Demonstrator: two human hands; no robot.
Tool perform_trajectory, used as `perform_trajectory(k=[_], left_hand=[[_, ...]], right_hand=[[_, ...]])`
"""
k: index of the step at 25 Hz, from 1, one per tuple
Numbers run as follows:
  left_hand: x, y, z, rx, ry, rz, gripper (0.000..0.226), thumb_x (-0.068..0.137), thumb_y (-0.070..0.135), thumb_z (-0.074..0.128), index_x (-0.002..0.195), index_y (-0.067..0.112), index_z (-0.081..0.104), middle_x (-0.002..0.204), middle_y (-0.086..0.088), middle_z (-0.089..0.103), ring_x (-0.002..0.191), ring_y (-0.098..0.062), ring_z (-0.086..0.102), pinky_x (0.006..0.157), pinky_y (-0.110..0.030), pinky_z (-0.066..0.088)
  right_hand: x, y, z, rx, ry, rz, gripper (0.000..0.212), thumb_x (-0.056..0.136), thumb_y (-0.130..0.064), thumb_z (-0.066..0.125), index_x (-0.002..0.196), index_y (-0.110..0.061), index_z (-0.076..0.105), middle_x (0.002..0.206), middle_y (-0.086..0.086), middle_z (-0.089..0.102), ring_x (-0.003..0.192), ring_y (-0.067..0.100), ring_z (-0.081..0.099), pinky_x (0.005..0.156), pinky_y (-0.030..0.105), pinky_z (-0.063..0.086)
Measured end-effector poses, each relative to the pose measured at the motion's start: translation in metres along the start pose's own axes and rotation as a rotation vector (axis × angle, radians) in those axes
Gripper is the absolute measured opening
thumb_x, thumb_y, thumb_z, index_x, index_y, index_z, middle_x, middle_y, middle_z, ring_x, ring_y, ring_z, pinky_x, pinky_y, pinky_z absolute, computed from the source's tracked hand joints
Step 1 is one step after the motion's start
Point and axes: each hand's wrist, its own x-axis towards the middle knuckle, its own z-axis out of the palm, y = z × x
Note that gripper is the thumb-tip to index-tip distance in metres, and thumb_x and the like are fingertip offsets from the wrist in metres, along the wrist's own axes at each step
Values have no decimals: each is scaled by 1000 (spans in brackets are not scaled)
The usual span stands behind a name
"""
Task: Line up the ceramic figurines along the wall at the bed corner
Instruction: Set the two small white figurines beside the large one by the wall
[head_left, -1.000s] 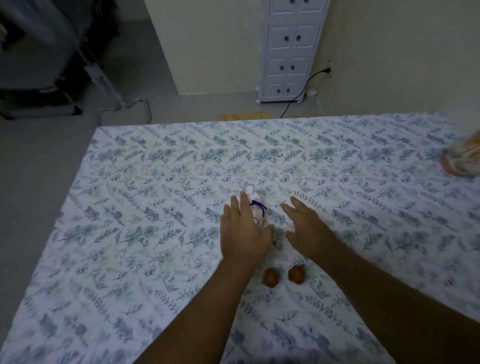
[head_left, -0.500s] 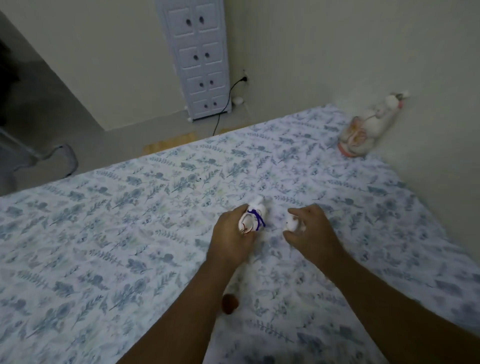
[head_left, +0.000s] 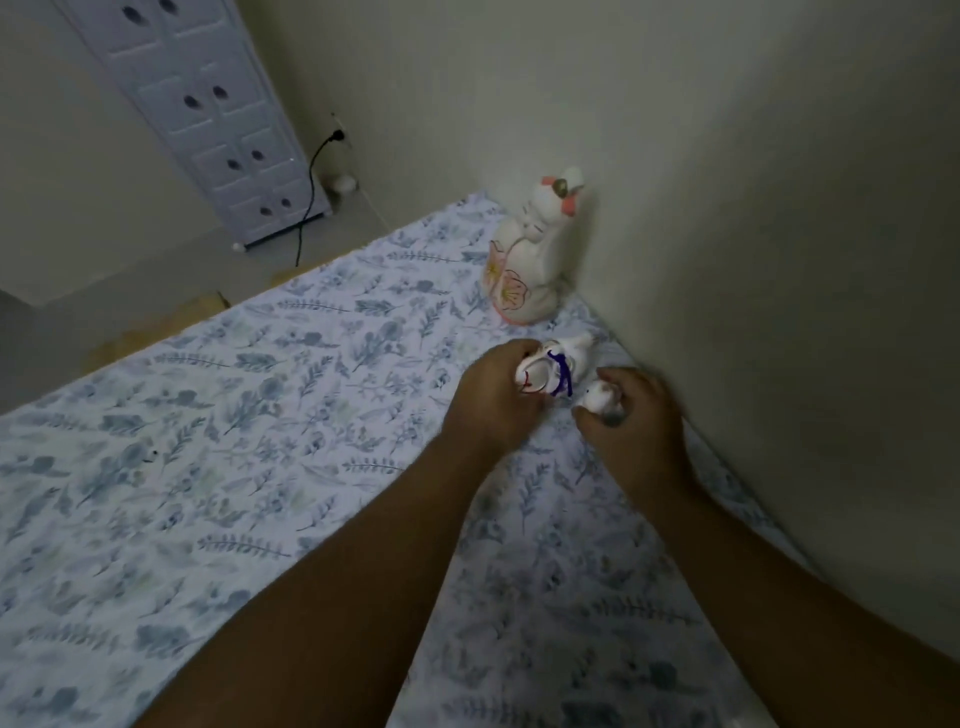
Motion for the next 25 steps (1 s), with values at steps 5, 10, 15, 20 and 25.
perform_trajectory(k=[5, 10, 15, 20, 25], left_hand=[[31, -2, 21, 5, -50, -35, 48, 71, 10, 82, 117, 14, 70, 110, -5, 75, 97, -23, 68, 77, -18, 44], [32, -6, 21, -25, -33, -75, 55, 68, 9, 85, 121, 17, 70, 112, -3, 75, 95, -11, 66, 75, 5, 36], [29, -4, 22, -9, -28, -83, 56, 71, 12, 85, 124, 16, 69, 114, -4, 75, 99, -15, 68, 77, 5, 36], [29, -4, 24, -24, -39, -125, 57, 70, 16, 86, 124, 20, 67, 113, -1, 75, 100, -17, 69, 81, -9, 46], [10, 7, 11, -141, -78, -195, 75, 76, 21, 85, 142, 19, 49, 121, 9, 64, 107, -10, 59, 86, -11, 44]], right_hand=[[2, 23, 3, -11, 9, -68, 48, 68, -18, 89, 111, -8, 70, 113, 13, 62, 101, 31, 63, 81, 32, 52], [-2, 23, 5, 1, 58, -56, 49, 65, -15, 89, 109, -8, 70, 113, 14, 61, 96, 28, 62, 78, 32, 53], [-29, 22, 6, -26, 48, -20, 49, 65, -17, 90, 109, -7, 71, 115, 14, 61, 98, 28, 62, 76, 27, 50], [-42, 23, 6, -42, 76, -28, 47, 67, -23, 89, 109, -11, 70, 113, 11, 60, 95, 28, 63, 73, 41, 60], [-47, 14, 2, -52, 20, 11, 60, 70, -37, 87, 122, -17, 63, 124, 4, 55, 113, 28, 57, 84, 45, 58]])
